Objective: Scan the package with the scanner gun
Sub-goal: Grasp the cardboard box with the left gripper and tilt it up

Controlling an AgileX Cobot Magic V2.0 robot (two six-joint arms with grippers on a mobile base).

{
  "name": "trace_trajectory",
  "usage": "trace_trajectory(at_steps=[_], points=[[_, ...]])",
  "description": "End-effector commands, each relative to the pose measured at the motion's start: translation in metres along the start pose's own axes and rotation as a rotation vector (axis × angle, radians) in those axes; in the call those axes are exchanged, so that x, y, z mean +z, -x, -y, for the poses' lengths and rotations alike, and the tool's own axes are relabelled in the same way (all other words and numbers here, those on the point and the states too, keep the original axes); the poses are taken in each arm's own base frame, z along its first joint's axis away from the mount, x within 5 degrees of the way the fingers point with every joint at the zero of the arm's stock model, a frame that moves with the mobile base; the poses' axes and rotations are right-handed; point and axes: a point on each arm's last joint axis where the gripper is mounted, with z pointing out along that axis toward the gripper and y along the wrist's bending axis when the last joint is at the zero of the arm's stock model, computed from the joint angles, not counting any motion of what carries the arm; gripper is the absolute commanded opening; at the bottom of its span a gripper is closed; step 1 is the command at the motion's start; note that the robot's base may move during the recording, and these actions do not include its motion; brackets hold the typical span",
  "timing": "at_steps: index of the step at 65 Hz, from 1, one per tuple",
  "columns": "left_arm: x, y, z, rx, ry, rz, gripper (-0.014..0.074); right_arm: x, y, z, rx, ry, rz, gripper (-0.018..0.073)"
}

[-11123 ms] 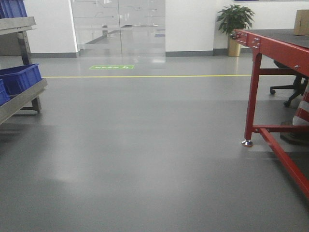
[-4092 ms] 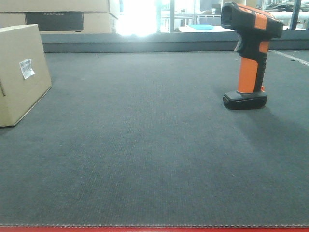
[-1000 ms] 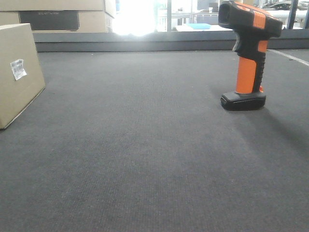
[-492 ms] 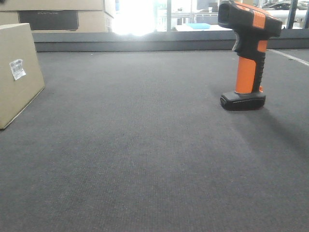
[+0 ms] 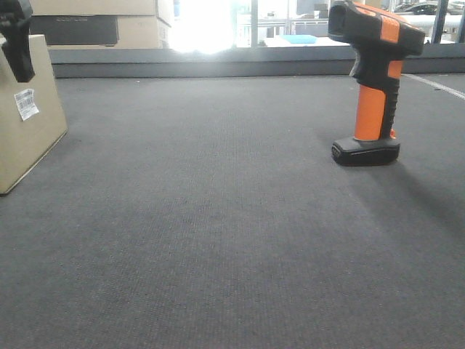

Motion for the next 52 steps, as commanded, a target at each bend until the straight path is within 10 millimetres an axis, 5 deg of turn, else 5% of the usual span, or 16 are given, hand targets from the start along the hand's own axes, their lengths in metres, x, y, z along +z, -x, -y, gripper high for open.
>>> trace_trajectory(at_steps=[1,9,25,36,52], points=[[-0.004,0.002,0.001,-0.01,0.001,0.006,0.0558,0.0,0.003,0.0,-0.011,-0.001,0.018,0.0561],[-0.009,0.004,0.001,-0.013,0.001,0.015,0.0392,0.0,0.003,0.0,-0.011,-0.001,0.018,0.0561],[-0.025,0.012,0.0,-0.014,0.003,0.057,-0.0116,0.0,0.003,0.0,-0.011,-0.001,0.018,0.0561],[-0.037,0.016,0.006,-0.036,-0.064,0.1,-0.0111,0.0,0.003,0.0,-0.011,-0.001,0.018,0.0561],[-0.074,0.01,0.037,-0.041,-0.426,0.182,-0.0111,0.0,0.003,0.0,-0.011,-0.001,0.018,0.0561]])
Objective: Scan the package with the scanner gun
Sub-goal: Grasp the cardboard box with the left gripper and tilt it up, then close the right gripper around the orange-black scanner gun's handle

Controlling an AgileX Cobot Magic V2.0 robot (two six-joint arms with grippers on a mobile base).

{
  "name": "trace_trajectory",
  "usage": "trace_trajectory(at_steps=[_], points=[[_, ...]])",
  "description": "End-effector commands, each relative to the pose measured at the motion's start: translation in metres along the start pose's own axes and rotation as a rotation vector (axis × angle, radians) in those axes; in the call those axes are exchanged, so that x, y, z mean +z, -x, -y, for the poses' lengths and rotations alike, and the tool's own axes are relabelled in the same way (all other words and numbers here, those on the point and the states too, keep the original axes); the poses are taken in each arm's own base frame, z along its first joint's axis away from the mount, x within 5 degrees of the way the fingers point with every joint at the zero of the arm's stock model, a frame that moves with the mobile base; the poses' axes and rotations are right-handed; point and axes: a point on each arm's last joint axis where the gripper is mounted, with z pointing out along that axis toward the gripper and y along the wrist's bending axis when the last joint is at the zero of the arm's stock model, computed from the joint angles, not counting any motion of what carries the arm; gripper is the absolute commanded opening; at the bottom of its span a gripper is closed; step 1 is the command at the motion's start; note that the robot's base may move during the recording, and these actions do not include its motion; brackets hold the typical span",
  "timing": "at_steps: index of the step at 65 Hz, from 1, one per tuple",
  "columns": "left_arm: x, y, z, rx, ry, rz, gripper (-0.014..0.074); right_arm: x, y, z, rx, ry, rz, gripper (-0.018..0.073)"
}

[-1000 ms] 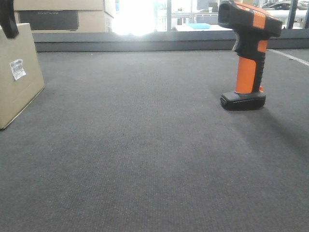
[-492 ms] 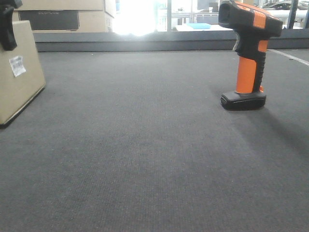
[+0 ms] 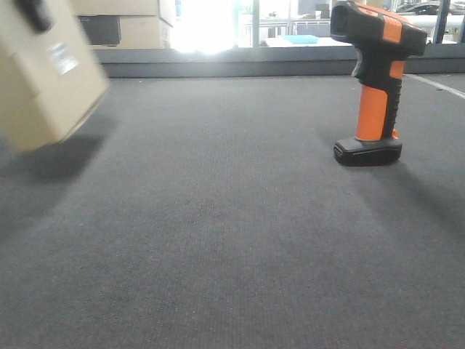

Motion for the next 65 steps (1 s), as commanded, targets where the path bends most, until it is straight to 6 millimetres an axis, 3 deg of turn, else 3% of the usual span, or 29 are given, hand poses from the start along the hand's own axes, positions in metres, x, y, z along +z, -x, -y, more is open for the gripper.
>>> trace_trajectory(at_steps=[1,12,20,31,42,65], points=[[-0.017,-0.002,0.017,0.0,-0.13,0.046,-0.0111,0.0,0.003,0.0,-0.011,-0.001,0.018,0.0561],[-0.013,-0.015,0.021,-0.025,-0.19,0.007,-0.0111,0.003,-0.003,0.0,-0.008,-0.001,-0.002,0.0561],[-0.003,-0.025,0.021,-0.04,-0.23,-0.036,-0.0111,0.012,-0.022,0.001,0.009,-0.003,-0.016,0.0561],[0.012,-0.036,0.021,-0.062,-0.284,-0.088,-0.0111,0.034,-0.062,0.006,0.05,-0.033,0.06,0.0561],[0.013,-0.037,0.021,-0.064,-0.289,-0.092,-0.0111,0.056,-0.093,0.013,0.047,-0.084,0.167,0.0561],[0.013,-0.037,0.022,-0.064,-0.29,-0.092,-0.0111,0.108,-0.118,0.02,0.056,-0.126,0.138,0.0561]])
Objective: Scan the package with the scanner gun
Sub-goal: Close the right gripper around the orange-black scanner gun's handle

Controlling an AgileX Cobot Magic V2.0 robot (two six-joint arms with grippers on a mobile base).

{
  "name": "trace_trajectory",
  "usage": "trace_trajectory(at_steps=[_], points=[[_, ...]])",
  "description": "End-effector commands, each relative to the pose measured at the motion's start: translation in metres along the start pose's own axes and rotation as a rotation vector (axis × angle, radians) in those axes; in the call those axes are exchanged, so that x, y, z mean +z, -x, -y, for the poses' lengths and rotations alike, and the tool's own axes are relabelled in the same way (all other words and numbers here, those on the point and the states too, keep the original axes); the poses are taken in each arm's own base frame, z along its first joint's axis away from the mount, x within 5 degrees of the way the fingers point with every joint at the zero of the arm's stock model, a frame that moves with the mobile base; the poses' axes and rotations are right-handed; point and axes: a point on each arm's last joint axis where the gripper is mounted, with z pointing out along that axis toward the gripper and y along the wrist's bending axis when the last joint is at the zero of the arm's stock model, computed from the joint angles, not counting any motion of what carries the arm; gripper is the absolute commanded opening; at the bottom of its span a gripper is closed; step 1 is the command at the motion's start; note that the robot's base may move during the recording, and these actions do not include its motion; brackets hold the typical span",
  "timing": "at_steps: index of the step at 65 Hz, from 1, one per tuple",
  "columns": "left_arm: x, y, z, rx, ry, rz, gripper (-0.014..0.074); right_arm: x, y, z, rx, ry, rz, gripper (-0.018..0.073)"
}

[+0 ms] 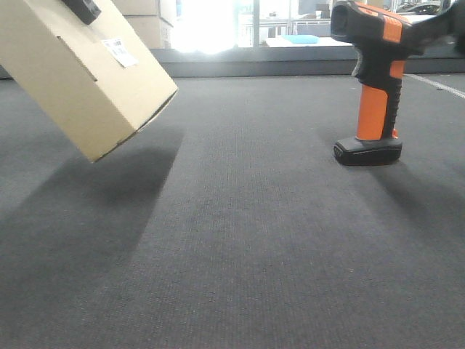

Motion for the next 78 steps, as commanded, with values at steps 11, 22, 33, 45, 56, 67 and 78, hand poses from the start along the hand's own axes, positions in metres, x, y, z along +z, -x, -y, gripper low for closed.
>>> trace_trajectory(at_steps=[11,22,33,45,56,67,78], points=[[-0.006,0.0,0.007,0.007,-0.028,0.024,-0.0111,0.026,-0.009,0.001,0.061,-0.022,0.069,0.0561],[-0.006,0.0,0.007,0.007,-0.028,0.024,-0.0111,0.044,-0.007,0.0,0.077,-0.024,0.075,0.0561],[-0.006,0.0,0.007,0.007,-0.028,0.024,-0.0111,0.064,-0.003,-0.003,0.077,-0.022,0.076,0.0561],[-0.006,0.0,0.006,0.008,-0.026,0.023,-0.0111,0.078,-0.006,-0.004,0.074,-0.022,0.048,0.0561],[-0.006,0.0,0.006,0.008,-0.026,0.023,-0.0111,0.081,-0.01,-0.007,0.06,-0.003,0.039,0.0561],[-0.006,0.0,0.006,0.009,-0.024,0.023,-0.0111,0.086,-0.016,-0.01,0.072,0.004,0.048,0.0561],[-0.006,0.0,0.006,0.009,-0.024,0.023,-0.0111,0.098,-0.017,-0.01,0.102,-0.009,0.048,0.0561]])
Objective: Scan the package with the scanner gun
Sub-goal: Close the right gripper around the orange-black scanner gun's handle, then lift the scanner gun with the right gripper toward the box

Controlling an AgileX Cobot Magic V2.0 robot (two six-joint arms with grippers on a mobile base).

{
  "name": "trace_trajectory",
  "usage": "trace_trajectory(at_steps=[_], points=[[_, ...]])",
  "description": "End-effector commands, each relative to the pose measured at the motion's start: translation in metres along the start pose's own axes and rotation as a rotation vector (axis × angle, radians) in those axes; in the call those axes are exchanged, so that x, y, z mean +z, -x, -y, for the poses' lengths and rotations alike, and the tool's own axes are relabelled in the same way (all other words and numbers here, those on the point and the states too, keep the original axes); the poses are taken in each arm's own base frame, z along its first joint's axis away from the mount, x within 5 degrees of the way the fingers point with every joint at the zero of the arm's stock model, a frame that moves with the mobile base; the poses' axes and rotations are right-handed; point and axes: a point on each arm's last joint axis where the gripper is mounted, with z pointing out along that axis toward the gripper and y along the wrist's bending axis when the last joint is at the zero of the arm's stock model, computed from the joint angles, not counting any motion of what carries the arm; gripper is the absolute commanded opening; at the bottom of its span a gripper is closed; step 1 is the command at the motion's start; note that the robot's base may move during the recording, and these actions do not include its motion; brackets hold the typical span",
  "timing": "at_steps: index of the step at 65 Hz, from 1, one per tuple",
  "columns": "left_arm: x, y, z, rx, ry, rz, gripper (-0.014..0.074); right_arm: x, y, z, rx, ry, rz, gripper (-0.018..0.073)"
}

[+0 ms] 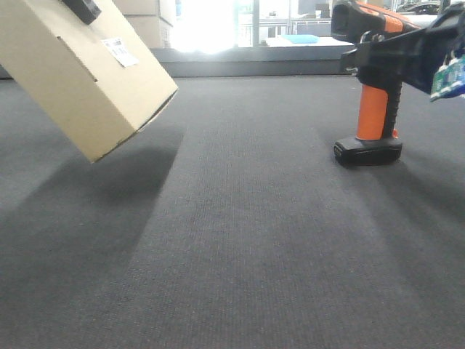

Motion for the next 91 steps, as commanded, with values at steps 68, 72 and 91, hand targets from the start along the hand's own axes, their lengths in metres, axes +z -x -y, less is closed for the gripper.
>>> trace_trajectory(at_steps=[68,72,91], points=[[-0.006,0.0,0.006,0.006,-0.023,0.021,-0.0111,0.041,0.002,-0.002,0.04,-0.03,0.041,0.0561],[-0.006,0.0,0.006,0.006,-0.023,0.021,-0.0111,0.041,0.002,-0.002,0.04,-0.03,0.039,0.0561],[-0.006,0.0,0.006,0.006,-0.023,0.021,-0.0111,0.041,0.001,-0.002,0.04,-0.03,0.038,0.0302]])
